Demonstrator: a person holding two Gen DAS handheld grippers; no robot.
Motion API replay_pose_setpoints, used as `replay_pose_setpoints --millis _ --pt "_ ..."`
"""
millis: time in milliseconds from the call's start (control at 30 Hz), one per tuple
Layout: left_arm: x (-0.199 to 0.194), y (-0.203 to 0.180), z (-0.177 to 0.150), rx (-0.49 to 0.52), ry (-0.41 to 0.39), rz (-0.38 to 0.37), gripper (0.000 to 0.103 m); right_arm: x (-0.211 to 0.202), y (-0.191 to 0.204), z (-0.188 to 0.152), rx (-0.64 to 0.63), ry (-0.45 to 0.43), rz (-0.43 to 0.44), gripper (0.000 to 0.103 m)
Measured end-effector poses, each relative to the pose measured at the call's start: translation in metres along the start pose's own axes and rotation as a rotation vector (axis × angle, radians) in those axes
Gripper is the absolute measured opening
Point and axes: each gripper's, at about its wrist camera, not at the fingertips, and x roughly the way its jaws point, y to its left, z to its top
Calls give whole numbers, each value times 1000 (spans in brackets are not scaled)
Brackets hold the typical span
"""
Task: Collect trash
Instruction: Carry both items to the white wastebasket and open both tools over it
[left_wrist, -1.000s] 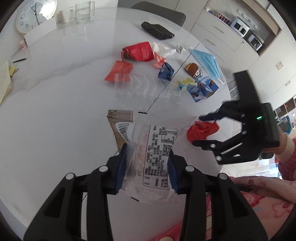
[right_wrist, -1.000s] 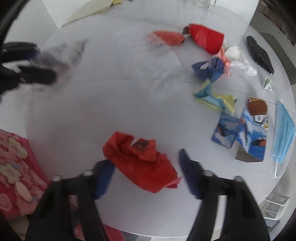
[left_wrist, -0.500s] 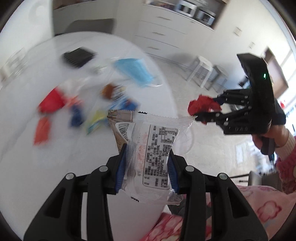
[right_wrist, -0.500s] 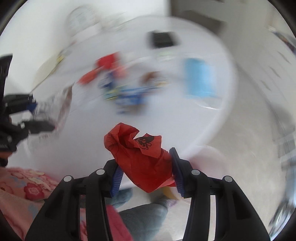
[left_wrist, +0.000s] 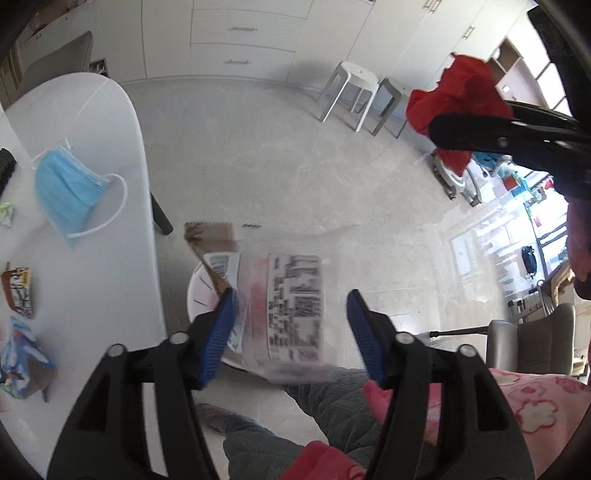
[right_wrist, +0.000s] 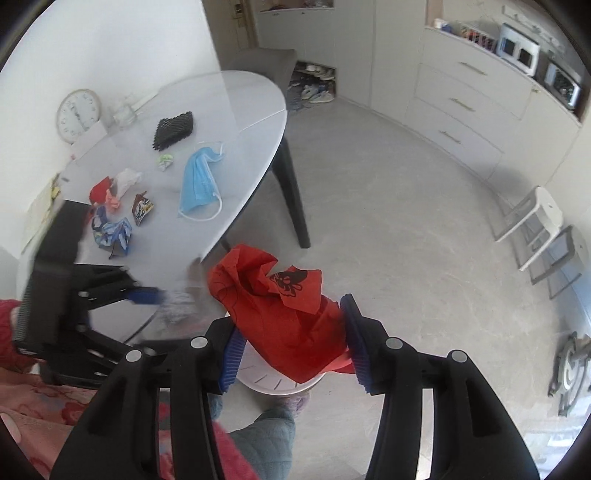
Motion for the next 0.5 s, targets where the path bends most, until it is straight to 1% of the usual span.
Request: replay_pose_setpoints --millis 33,100,200,300,367,400,433,467,500 --pt "5 -3 3 -15 5 5 70 3 -3 0 -15 9 13 51" --pt "10 -7 9 -58 10 13 73 10 -9 2 -46 31 41 51" --pt "6 -6 17 -115 9 44 81 19 -15 5 -82 47 97 51" --pt "-10 -6 21 -151 -21 88 81 29 -16 4 -125 66 141 51" --pt "-30 0 23 -210 -54 121 84 37 -15 1 -149 85 176 52" --pt "-39 3 22 -236 -74 134 86 41 -14 0 -164 99 195 59" --pt "-49 6 22 -263 -98 150 90 45 -11 -2 -184 114 206 74" --pt "-62 9 21 -294 -130 179 92 48 -7 -4 -214 117 194 82" --pt "-76 15 18 -313 -152 198 92 50 -3 -5 -239 111 169 97"
